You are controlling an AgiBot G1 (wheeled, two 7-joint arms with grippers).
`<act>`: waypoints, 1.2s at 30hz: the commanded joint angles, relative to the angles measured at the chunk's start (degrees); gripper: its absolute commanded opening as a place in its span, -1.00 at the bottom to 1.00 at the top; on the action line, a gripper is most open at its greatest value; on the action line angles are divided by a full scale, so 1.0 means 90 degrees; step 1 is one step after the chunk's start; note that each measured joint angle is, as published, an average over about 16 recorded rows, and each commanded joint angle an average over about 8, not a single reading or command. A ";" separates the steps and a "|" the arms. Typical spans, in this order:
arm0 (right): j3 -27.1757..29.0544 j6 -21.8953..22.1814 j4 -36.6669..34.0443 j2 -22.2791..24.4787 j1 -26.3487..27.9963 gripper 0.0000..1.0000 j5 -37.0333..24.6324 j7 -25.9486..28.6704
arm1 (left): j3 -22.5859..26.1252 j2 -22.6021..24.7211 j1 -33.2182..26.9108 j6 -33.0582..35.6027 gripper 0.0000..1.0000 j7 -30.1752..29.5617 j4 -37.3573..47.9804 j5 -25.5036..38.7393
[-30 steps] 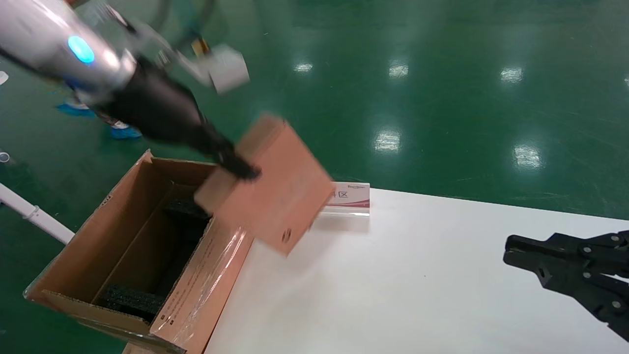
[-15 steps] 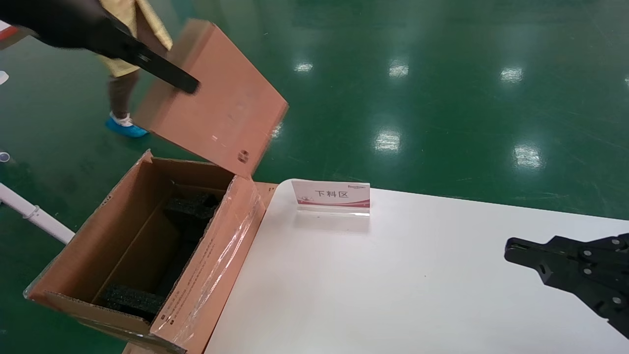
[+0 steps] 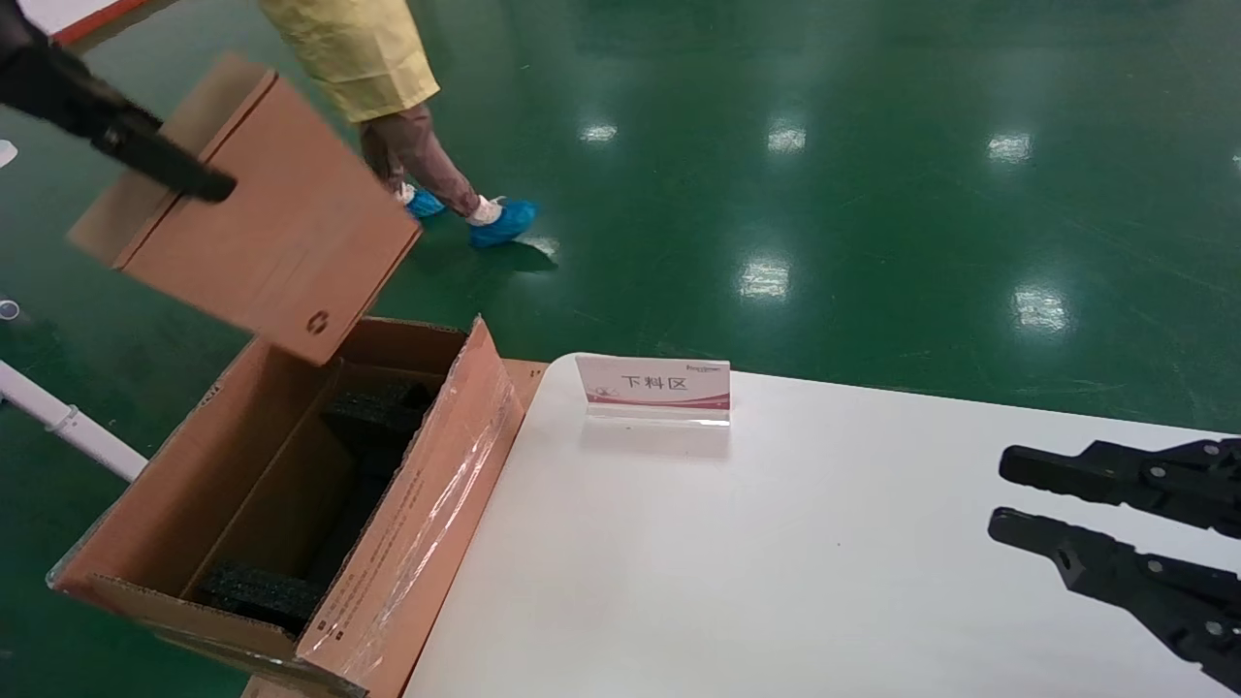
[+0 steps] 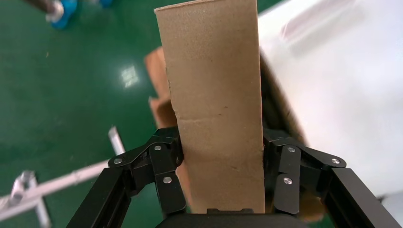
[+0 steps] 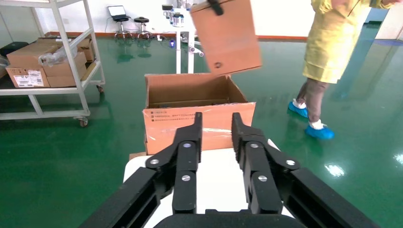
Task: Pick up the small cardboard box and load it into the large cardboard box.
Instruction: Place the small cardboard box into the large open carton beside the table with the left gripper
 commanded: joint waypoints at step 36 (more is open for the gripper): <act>-0.0014 0.0006 0.0000 0.0006 0.0003 1.00 0.0010 -0.0007 | 0.2888 0.0082 0.1239 -0.0471 -1.00 -0.0212 0.0894 -0.1772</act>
